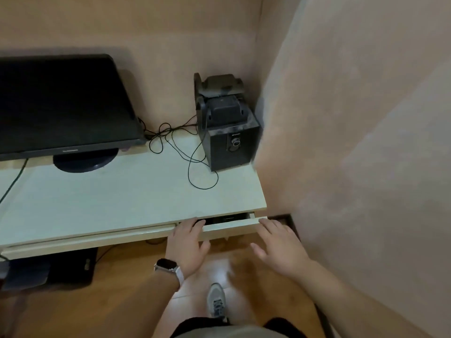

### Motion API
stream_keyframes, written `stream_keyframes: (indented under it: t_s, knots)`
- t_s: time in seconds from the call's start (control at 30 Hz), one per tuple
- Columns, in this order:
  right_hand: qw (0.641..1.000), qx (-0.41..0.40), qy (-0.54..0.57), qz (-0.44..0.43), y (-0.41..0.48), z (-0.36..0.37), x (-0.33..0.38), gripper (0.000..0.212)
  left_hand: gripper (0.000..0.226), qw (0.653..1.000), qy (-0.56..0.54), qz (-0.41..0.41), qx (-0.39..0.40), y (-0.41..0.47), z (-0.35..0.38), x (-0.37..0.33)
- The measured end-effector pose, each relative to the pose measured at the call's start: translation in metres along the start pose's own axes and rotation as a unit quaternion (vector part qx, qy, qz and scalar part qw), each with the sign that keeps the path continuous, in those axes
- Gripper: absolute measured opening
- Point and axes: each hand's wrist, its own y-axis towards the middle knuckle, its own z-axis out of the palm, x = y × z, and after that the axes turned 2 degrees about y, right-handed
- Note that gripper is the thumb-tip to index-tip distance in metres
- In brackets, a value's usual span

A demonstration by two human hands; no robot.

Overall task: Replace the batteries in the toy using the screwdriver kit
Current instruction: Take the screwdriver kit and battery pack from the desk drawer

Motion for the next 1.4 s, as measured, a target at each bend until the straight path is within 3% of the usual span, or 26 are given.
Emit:
stream_keyframes:
  t_s: [0.2,0.3,0.63,0.83,1.17,1.4]
  knots:
    - [0.999,0.038,0.026,0.004,0.038,0.016,-0.017,0.054,0.068,0.998,0.003,-0.047,0.044,0.017,0.018,0.004]
    - [0.997,0.061,0.03,-0.022,0.055,0.03,-0.028,0.054,0.059,0.995,0.019,-0.066,0.067,0.027,0.031,0.002]
    - [0.985,0.114,0.039,-0.126,0.105,0.063,-0.057,0.054,0.059,0.984,0.03,-0.159,0.081,0.049,0.065,-0.006]
    - [0.984,0.067,0.058,-0.154,0.111,0.082,-0.043,0.046,0.05,0.984,0.08,-0.14,0.081,0.062,0.068,0.008]
    - [0.989,0.092,0.04,-0.109,0.111,0.102,-0.041,0.038,0.047,0.988,0.045,-0.132,0.059,0.071,0.072,0.014]
    - [0.987,0.124,0.049,-0.092,0.109,0.104,-0.035,0.033,0.044,0.986,0.061,-0.114,0.109,0.063,0.073,0.022]
